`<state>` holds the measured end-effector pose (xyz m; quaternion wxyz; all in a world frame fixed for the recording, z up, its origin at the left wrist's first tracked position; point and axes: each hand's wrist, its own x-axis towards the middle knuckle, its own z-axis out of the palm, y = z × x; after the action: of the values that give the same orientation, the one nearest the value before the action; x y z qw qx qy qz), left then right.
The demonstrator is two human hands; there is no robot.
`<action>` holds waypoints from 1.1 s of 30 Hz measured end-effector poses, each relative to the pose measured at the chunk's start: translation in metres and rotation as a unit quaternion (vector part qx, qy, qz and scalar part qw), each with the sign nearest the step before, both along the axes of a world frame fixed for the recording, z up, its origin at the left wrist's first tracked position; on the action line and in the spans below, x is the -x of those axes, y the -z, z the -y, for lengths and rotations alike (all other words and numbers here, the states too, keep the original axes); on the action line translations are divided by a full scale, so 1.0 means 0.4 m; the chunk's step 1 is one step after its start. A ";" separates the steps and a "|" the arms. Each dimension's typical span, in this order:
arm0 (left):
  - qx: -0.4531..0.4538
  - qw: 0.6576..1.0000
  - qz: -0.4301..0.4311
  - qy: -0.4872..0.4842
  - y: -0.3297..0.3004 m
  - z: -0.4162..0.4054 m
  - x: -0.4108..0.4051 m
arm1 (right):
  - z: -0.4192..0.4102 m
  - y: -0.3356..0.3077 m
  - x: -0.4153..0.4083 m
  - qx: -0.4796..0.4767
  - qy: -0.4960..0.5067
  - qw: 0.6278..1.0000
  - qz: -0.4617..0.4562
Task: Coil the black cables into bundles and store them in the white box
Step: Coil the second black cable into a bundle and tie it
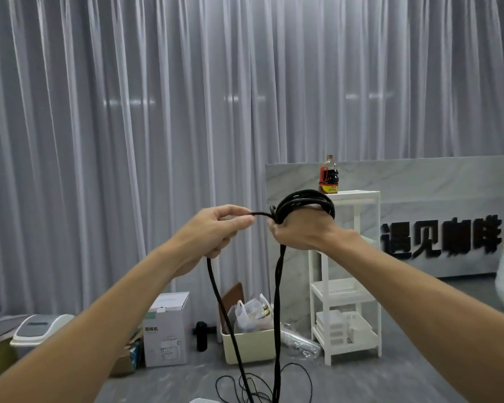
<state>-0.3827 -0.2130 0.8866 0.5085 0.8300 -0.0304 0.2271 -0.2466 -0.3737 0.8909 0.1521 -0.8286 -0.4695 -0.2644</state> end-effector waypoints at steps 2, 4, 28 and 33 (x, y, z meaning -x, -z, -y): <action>0.025 0.998 -0.058 0.029 0.007 -0.009 0.009 | 0.004 -0.012 -0.016 -0.030 0.010 0.998 0.059; 0.038 0.989 -0.126 0.067 0.033 -0.022 0.017 | 0.008 -0.026 -0.029 -0.054 0.021 0.993 0.103; -0.139 0.973 0.019 -0.186 0.143 -0.079 -0.121 | 0.046 -0.110 0.011 -0.067 -0.100 0.931 -0.345; 0.038 0.995 0.000 -0.089 0.141 -0.017 -0.121 | 0.019 -0.079 0.019 -0.085 -0.133 0.908 -0.388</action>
<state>-0.3342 -0.2060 0.8304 0.5178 0.8094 0.0523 0.2721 -0.2541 -0.3812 0.9223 0.4255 -0.7795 -0.4555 0.0619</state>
